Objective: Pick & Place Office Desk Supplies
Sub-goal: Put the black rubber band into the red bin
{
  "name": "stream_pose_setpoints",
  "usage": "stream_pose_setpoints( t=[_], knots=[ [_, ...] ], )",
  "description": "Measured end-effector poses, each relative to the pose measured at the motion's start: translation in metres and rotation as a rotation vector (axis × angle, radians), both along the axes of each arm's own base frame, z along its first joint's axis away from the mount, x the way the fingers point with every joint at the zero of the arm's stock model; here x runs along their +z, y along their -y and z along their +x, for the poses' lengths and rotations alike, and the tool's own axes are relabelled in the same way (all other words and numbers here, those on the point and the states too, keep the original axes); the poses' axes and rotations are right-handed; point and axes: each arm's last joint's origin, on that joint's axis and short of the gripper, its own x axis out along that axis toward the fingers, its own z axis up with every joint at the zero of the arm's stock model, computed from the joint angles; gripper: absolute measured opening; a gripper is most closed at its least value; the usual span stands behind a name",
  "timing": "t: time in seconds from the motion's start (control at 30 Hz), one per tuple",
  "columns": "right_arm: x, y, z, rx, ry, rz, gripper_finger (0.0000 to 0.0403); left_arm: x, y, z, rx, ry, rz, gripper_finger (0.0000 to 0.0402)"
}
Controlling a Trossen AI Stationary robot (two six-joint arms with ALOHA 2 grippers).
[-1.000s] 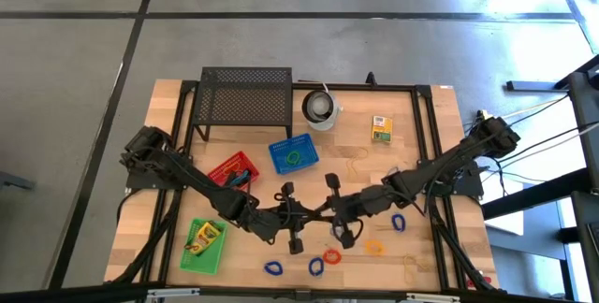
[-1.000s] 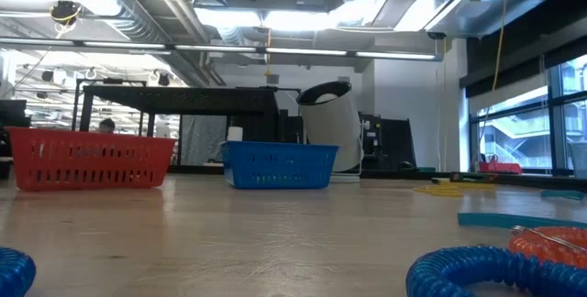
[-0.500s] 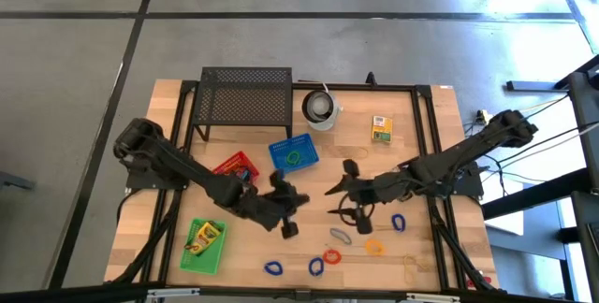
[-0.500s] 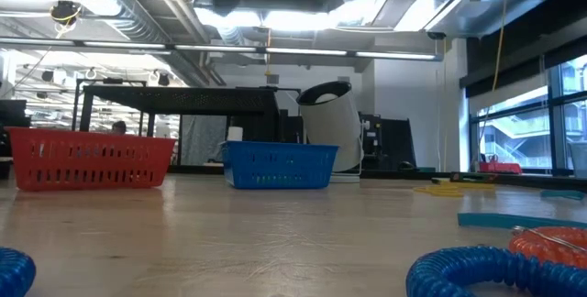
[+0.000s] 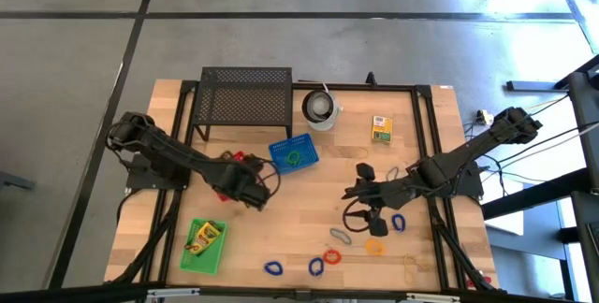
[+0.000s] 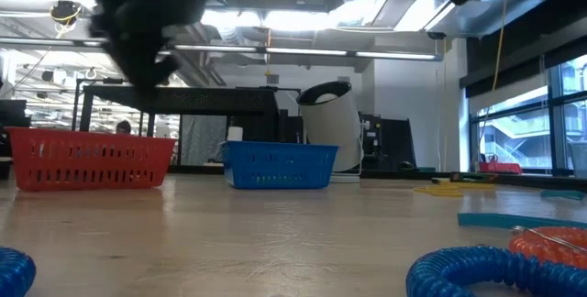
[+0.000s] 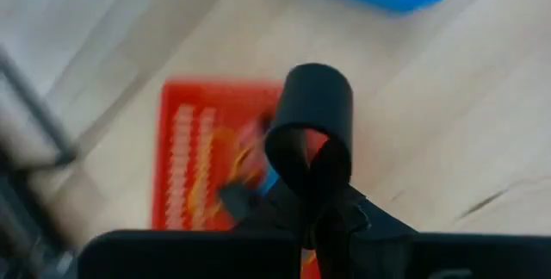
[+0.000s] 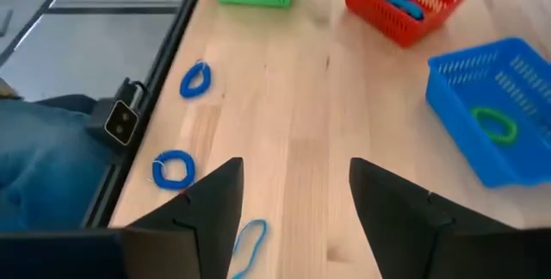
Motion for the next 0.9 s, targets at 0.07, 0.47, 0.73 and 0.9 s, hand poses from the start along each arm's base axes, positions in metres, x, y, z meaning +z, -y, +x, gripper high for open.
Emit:
stream_pose_setpoints(
  t=[0.07, 0.47, 0.73, 0.9],
  knots=[
    [-0.002, 0.001, -0.002, -0.020, -0.030, 0.010, 0.0211, -0.007, -0.001, -0.006, 0.031, -0.050, -0.031, 0.0004],
    [-0.030, 0.016, -0.042, -0.520, -0.410, -0.006, 0.0205, -0.046, -0.006, -0.032, 0.127, -0.204, -0.116, 0.0004],
    [-0.077, 0.029, -0.073, -0.802, -0.661, 0.041, 0.0206, -0.047, -0.003, -0.032, 0.112, -0.182, -0.115, 0.0025],
    [-0.106, 0.037, -0.092, -0.880, -0.856, 0.074, 0.0206, -0.048, -0.002, -0.031, 0.110, -0.177, -0.119, 0.0058]
  ],
)
